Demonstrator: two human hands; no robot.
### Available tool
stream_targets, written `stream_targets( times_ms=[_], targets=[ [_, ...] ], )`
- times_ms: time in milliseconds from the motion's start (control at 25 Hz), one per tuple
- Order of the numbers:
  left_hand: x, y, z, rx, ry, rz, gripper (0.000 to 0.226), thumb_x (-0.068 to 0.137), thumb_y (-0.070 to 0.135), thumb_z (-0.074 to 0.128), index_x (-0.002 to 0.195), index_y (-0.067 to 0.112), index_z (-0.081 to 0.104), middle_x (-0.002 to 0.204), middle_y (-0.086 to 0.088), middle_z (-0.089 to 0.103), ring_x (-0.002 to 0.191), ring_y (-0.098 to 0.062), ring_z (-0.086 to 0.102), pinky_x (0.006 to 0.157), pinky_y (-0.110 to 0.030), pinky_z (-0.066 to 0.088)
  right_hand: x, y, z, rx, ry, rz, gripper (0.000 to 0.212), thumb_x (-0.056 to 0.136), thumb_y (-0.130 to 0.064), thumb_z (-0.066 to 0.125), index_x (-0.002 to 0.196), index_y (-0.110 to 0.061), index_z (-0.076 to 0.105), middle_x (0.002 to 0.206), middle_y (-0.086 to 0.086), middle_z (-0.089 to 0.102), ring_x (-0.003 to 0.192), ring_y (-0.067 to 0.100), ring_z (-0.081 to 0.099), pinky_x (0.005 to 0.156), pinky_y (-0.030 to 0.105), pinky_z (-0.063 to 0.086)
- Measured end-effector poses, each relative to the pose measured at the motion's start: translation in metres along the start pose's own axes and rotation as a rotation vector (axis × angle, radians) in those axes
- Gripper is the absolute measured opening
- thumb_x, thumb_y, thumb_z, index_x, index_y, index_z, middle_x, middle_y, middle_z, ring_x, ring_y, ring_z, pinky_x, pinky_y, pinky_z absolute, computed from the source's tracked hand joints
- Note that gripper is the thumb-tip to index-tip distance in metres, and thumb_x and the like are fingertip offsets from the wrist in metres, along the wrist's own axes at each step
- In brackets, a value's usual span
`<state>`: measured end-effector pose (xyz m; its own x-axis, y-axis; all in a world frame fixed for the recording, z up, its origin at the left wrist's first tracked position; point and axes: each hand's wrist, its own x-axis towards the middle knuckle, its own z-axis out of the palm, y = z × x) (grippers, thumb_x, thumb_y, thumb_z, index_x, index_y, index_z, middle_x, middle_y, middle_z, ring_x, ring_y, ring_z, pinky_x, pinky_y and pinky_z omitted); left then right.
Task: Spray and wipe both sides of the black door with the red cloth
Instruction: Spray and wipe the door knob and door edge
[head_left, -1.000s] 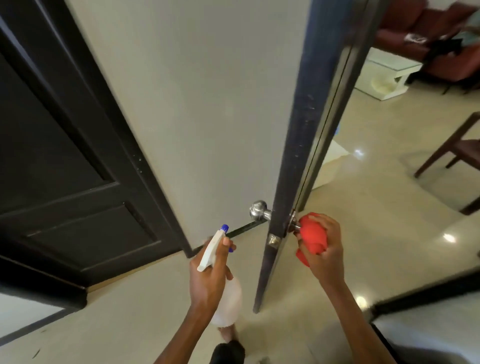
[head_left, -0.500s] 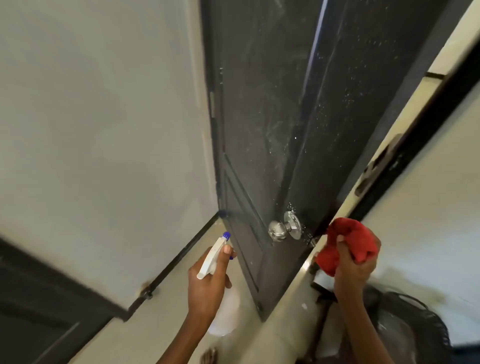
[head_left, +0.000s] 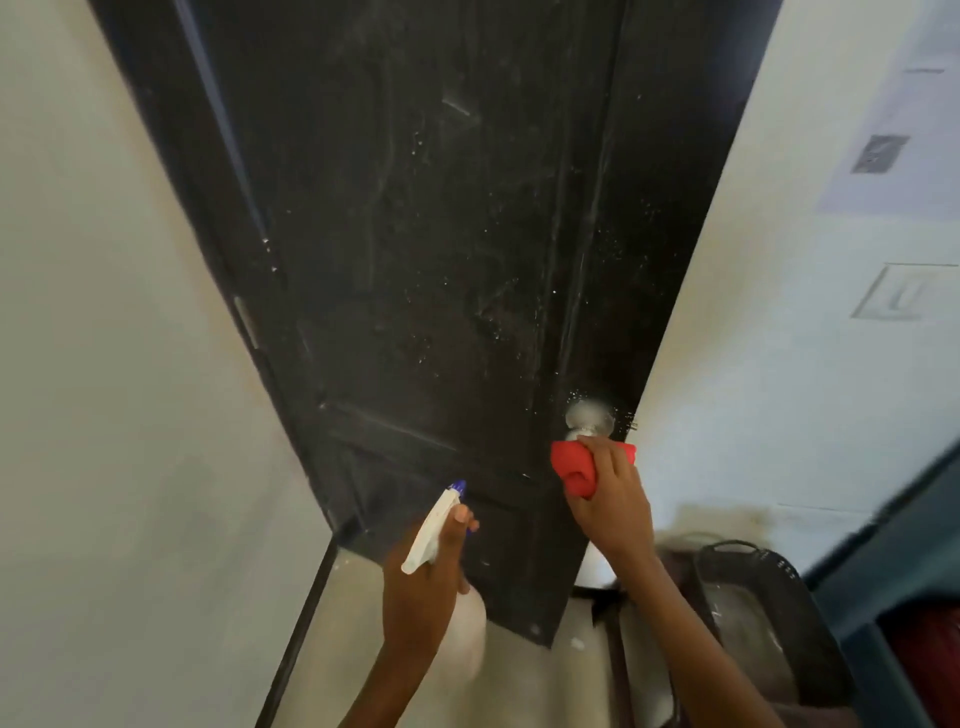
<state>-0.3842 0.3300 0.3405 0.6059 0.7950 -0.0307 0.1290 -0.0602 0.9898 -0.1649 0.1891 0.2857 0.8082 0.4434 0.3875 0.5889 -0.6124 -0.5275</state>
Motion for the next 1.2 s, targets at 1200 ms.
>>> stream_targets(
  times_ms=[1200],
  targets=[
    [0.225,0.022,0.198,0.113,-0.410,-0.166,0.024,0.093,0.038,0.068,0.092,0.014,0.069,0.074,0.002,0.066,0.063,-0.013,0.061,0.042,-0.009,0.044,0.120,0.067,0.024,0.750,0.506,0.729,0.054,0.093,-0.033,0.075,0.139,-0.033,0.046,0.133,-0.004,0.055,0.114,0.020,0.060,0.094,0.041,0.055]
  ],
)
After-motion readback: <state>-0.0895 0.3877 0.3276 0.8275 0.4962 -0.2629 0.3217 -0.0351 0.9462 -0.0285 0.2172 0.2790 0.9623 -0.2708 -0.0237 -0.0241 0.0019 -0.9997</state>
